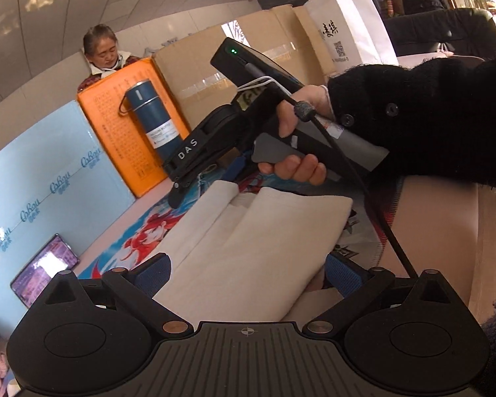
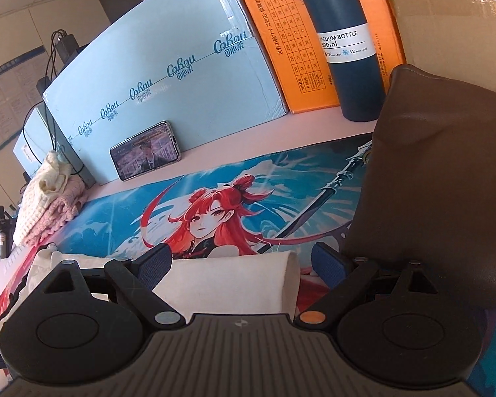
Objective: Fold clothes
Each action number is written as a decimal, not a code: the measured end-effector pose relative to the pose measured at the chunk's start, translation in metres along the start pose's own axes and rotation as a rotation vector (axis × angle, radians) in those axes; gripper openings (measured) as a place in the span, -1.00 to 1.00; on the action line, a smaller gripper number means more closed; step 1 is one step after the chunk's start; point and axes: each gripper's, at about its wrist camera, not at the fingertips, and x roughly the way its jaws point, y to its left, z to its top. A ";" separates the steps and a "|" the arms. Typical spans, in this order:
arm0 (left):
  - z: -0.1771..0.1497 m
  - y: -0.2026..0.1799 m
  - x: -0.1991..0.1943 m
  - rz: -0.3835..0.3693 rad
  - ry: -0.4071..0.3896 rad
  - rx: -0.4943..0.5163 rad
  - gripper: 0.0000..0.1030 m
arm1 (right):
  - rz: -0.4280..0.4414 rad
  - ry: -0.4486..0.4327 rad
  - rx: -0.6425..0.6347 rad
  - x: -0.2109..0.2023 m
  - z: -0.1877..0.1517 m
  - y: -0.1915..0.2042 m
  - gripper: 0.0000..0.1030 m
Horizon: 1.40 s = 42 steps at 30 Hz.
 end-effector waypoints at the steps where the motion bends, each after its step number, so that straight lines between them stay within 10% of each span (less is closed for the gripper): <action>1: 0.002 -0.002 0.004 -0.003 0.000 0.004 0.96 | 0.008 0.006 -0.022 0.000 -0.002 0.002 0.79; 9: 0.025 -0.010 0.040 -0.047 0.007 -0.053 0.97 | 0.009 0.014 -0.093 -0.001 -0.007 0.007 0.63; 13: 0.028 0.000 0.049 -0.098 0.020 -0.123 0.94 | -0.032 0.004 -0.102 -0.004 -0.008 0.007 0.11; 18: 0.021 0.020 0.047 -0.195 0.032 -0.229 -0.39 | -0.038 0.020 -0.124 -0.006 -0.010 0.011 -0.53; 23: 0.015 0.034 0.033 -0.228 -0.023 -0.302 -0.75 | -0.080 0.011 -0.089 -0.015 -0.005 0.024 -0.66; 34: -0.015 0.078 -0.061 -0.037 -0.300 -0.451 -0.77 | -0.095 -0.142 -0.134 -0.046 0.035 0.128 -0.72; 42: -0.057 0.115 -0.135 0.224 -0.414 -0.525 -0.79 | 0.045 -0.183 -0.239 -0.021 0.053 0.234 -0.76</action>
